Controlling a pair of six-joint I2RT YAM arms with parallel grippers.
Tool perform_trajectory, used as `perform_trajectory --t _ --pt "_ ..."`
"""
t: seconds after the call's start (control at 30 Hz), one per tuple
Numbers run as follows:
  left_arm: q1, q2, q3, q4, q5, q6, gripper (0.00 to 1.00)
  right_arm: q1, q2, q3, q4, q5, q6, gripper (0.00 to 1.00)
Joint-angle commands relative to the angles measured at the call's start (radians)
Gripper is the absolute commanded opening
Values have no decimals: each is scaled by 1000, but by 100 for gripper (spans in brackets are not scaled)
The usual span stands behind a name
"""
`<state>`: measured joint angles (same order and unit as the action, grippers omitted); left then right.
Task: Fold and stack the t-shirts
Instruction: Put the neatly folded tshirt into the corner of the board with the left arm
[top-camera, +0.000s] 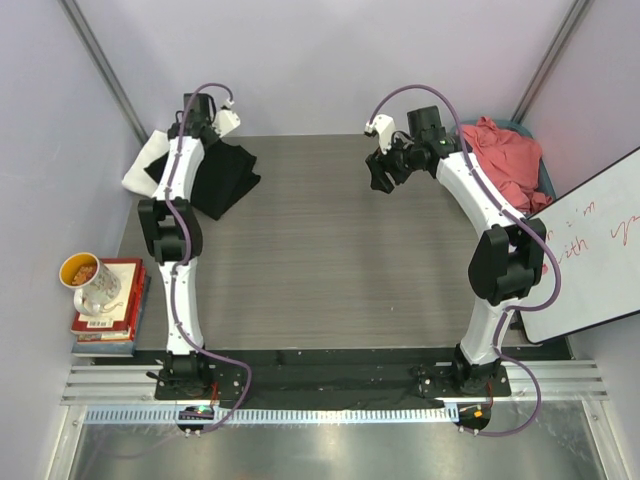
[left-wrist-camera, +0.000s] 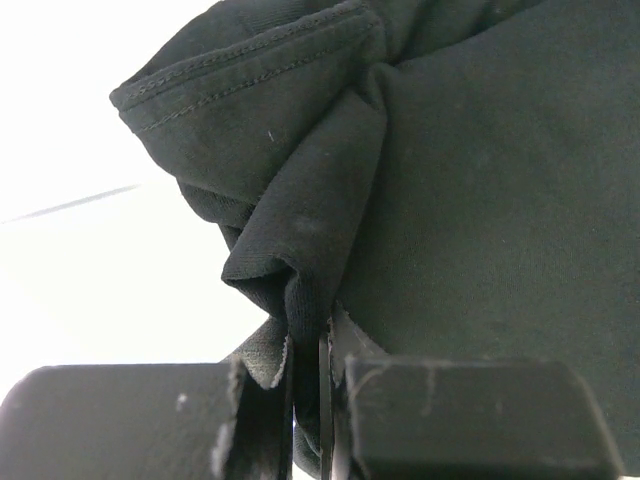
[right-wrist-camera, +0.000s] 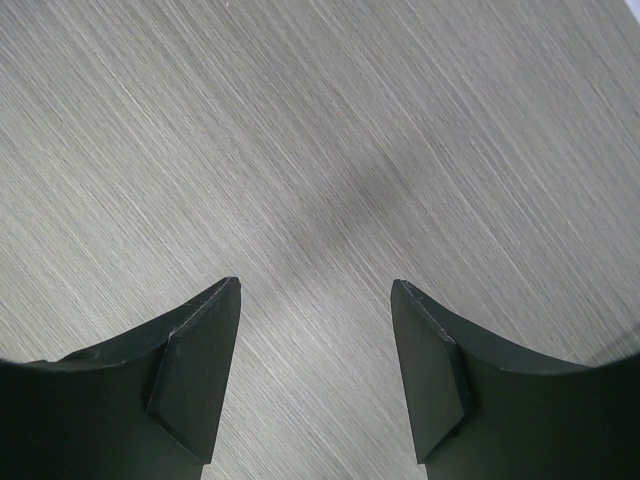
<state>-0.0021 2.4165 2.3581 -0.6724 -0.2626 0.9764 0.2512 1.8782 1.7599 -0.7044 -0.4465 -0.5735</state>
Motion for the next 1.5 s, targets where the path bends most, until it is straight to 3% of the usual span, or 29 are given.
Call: perform_trajectory --t 0.0,0.63,1.03,1.07,1.1,1.13,1.17,1.33,1.47 --pt "56 -100 53 172 -90 -5 0 -3 -62 -10 25 2 -5 67" --pt "113 -66 99 244 -105 27 0 -1 -67 -20 25 3 -8 67" --pt "125 16 92 459 -214 142 1 -1 -57 -14 26 5 -5 67" --pt "125 24 64 512 -230 165 15 -1 -54 -13 26 6 -3 67" --pt "125 33 40 581 -268 239 35 -1 -54 -13 26 8 -2 68" --pt "126 62 20 735 -282 283 79 -1 -53 -13 28 9 -2 68" --pt "126 81 -5 798 -293 332 100 -1 -53 -16 29 9 0 69" --pt "129 222 61 1078 -342 523 100 -3 -56 -25 31 11 6 70" --pt "125 201 -1 1181 -339 492 100 -1 -67 -42 29 19 1 70"
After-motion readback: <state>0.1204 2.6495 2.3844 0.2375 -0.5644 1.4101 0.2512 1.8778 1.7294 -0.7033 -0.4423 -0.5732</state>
